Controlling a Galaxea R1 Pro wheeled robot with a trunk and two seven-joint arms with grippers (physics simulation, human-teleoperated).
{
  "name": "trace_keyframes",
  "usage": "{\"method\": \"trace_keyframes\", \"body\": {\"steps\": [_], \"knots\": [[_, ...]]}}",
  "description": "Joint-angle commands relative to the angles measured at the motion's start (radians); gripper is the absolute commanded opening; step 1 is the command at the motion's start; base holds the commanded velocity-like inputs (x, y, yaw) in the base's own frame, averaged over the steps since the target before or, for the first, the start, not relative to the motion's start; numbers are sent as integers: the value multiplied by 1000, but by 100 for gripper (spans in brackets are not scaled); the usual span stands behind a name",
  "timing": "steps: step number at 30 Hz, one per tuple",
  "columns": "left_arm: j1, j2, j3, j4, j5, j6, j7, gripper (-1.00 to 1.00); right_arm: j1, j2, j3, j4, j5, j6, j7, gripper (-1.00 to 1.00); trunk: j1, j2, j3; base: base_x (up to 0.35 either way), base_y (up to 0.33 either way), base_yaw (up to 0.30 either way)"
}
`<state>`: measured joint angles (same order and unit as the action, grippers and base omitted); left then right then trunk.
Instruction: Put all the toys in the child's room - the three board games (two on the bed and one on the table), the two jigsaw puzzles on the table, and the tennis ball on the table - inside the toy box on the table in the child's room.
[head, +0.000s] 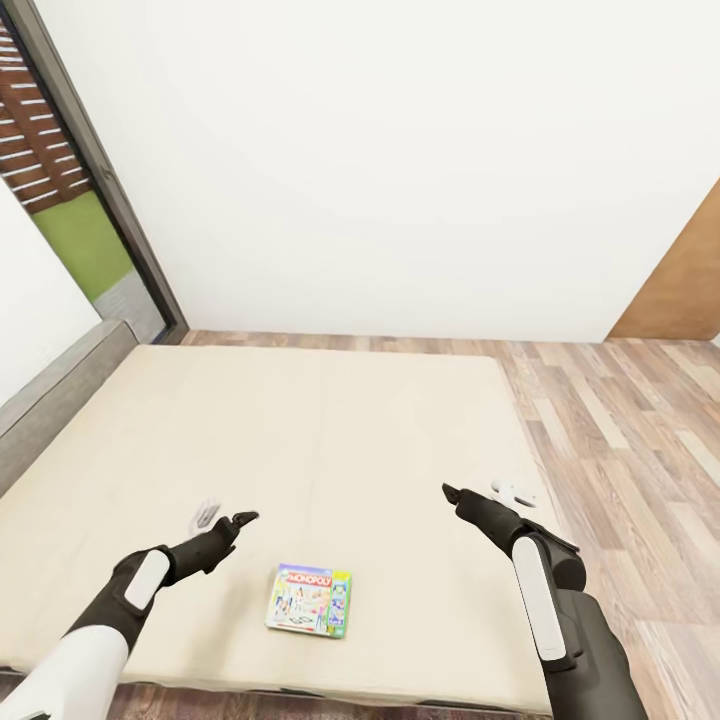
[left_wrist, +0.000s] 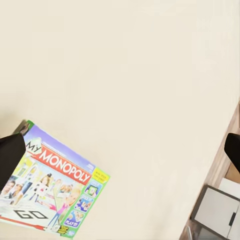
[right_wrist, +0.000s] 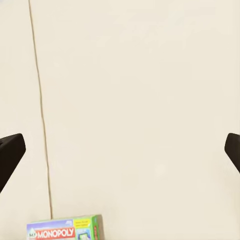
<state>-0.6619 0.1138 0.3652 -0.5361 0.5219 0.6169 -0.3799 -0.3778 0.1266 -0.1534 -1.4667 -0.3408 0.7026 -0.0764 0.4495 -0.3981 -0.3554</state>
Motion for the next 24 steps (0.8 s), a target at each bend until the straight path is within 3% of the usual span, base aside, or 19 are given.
{"method": "trace_keyframes", "body": {"steps": [1,5,13,18,24], "knots": [[-1,0,5,-6,2,9,-3,100,-1,1,-1,-1,-10,5,-8,100,0,-2,-3,0,0,0],[-1,4,5,-45,5,29,-4,100,-1,1,0,-1,-10,5,-8,100,0,-2,-10,0,0,0],[-1,21,5,-134,8,132,-1,100,0,1,1,-1,-10,5,-8,100,0,-2,-23,0,0,0],[-4,19,3,-160,7,144,3,100,-1,1,1,-1,-10,5,-8,100,0,-2,-31,0,0,0],[-48,22,2,-165,2,146,4,100,-1,1,1,-1,-10,4,-8,100,0,-2,-41,0,0,0]]}}
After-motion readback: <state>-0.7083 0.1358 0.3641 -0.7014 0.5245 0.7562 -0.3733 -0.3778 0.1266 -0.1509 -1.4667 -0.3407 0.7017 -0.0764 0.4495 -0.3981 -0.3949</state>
